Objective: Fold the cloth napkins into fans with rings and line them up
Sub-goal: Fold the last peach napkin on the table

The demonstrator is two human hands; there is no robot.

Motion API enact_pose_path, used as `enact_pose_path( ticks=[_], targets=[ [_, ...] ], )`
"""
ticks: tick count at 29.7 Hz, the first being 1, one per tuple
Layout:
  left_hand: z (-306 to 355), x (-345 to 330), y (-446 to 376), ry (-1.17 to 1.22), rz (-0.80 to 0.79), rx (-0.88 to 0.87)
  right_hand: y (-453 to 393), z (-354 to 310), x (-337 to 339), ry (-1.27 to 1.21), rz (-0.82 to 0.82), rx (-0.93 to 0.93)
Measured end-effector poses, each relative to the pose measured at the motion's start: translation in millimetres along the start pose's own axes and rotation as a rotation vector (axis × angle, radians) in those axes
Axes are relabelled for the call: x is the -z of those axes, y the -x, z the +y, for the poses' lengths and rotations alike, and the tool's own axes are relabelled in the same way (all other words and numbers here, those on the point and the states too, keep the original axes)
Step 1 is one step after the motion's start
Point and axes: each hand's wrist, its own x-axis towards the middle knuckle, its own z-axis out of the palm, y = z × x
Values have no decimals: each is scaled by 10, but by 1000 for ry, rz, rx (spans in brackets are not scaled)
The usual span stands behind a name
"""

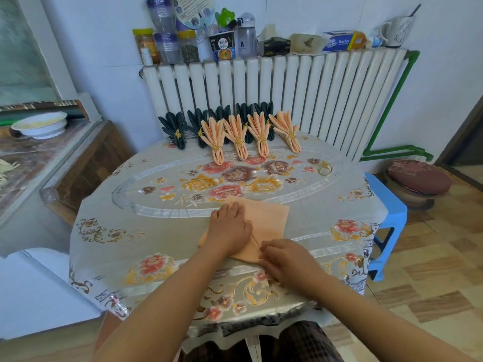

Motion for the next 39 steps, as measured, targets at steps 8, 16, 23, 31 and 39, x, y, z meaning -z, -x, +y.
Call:
enact_pose_path(
  ticks=[8, 16, 23, 31, 39],
  targets=[
    [-29, 70, 198, -363, 166, -73, 209, 682, 445, 20, -52, -173],
    [-292, -9, 47, 161, 184, -194, 107, 477, 106, 190, 153, -126],
    [-379, -26, 17, 189, 37, -209, 200, 522, 45, 189, 13, -145],
    [124, 111, 486, 151, 68, -503, 206, 584, 58, 129, -107, -150],
    [87, 187, 530, -12, -25, -529, 231, 598, 161, -36, -178, -172]
  ],
)
